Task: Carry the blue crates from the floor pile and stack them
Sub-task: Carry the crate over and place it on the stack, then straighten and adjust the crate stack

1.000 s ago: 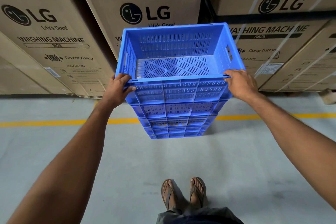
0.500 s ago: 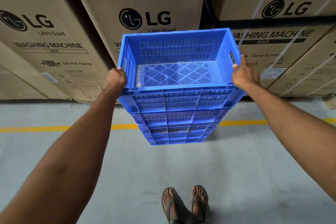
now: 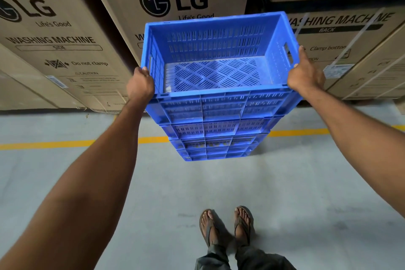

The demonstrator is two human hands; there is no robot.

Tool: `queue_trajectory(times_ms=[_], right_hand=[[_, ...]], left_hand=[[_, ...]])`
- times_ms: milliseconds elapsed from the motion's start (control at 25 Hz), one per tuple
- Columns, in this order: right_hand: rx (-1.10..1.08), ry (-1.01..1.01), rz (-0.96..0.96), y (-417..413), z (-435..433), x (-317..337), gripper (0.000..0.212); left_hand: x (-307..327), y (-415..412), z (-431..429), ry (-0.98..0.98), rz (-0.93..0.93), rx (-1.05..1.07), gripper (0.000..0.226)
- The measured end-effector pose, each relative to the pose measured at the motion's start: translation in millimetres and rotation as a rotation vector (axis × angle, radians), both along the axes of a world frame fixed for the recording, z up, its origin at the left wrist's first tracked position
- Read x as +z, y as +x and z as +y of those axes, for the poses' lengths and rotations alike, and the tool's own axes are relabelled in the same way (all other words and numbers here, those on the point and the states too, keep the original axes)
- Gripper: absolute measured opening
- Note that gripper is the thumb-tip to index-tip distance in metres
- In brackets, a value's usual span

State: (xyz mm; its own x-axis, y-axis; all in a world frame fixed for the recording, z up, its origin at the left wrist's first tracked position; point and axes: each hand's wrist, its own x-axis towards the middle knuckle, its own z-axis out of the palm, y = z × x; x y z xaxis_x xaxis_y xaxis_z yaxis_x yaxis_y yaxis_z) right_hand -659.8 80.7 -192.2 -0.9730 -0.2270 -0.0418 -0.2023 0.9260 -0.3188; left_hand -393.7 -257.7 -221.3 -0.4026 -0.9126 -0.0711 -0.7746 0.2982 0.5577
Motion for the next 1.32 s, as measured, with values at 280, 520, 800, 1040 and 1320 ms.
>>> queue_trajectory(times_ms=[280, 520, 800, 1040, 1320], right_hand=[[-0.007, -0.008, 0.024, 1.0, 3.7, -7.3, 0.070], [-0.037, -0.052, 0.050, 0.6, 0.7, -10.6, 0.066], [-0.025, -0.330, 0.526, 40.8, 16.9, -34.9, 0.038], [0.426, -0.288, 0.536, 122.3, 61.5, -158.4, 0.023], [0.570, -0.182, 0.779, 82.7, 37.2, -256.3, 0.034]], left_hand=[[-1.5, 3.7, 2.3, -0.033, 0.025, -0.031, 0.050], [-1.0, 0.2, 0.4, -0.027, 0.022, -0.015, 0.049], [-5.9, 21.2, 44.2, -0.520, 0.198, 0.051, 0.034], [-99.0, 39.9, 155.1, -0.566, 0.221, -0.446, 0.020], [-205.0, -9.6, 172.7, -0.818, 0.151, -0.594, 0.029]])
